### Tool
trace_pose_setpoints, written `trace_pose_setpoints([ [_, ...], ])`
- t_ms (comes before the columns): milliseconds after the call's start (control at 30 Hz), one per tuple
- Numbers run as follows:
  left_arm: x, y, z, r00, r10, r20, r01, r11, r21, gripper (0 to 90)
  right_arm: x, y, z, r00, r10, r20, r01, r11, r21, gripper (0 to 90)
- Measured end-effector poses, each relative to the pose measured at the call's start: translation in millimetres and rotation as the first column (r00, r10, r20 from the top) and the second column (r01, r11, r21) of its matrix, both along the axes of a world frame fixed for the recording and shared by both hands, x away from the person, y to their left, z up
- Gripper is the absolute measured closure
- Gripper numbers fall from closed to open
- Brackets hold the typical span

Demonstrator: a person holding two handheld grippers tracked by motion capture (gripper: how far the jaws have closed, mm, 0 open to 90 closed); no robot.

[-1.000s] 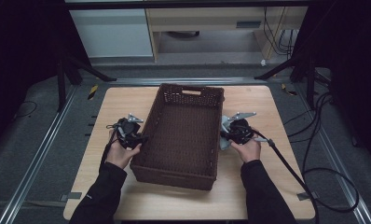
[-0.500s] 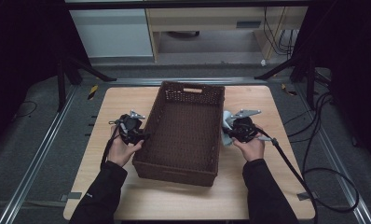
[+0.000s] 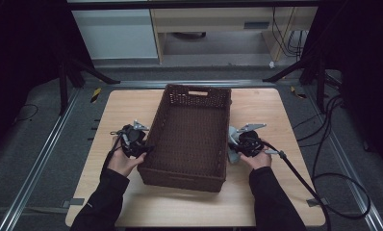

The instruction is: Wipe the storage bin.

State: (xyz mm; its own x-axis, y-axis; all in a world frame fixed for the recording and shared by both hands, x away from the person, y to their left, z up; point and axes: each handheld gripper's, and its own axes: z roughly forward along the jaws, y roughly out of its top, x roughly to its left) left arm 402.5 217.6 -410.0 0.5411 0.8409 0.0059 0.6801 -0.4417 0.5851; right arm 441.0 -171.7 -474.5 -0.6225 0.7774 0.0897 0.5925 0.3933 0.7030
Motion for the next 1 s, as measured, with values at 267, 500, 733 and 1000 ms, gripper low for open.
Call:
trace_pose_setpoints([
  [267,5.7,1.0,-0.7,0.9998,0.018,0.003,-0.018,0.9995,-0.025,73.6,-6.0,-5.8,36.2,0.9941,-0.008,0.108,0.001,0.998,0.058,82.9],
  [500,15.5,-0.9,-0.8,0.9998,0.017,0.005,-0.017,0.9995,-0.026,74.2,-11.8,-5.8,46.2,0.99,0.001,0.141,-0.007,0.999,0.043,82.9],
  [733,27.6,-1.8,-1.5,0.9999,0.01,0.006,-0.01,0.9992,-0.039,73.6,-13.3,-2.3,21.2,0.9977,0.013,0.066,-0.014,1.0,0.016,82.9],
  [1000,25.8,1.4,-1.0,0.9994,0.022,0.027,-0.021,0.9993,-0.031,60.6,-17.7,5.3,7.5,0.9995,0.03,0.014,-0.03,1.0,-0.007,82.8],
])
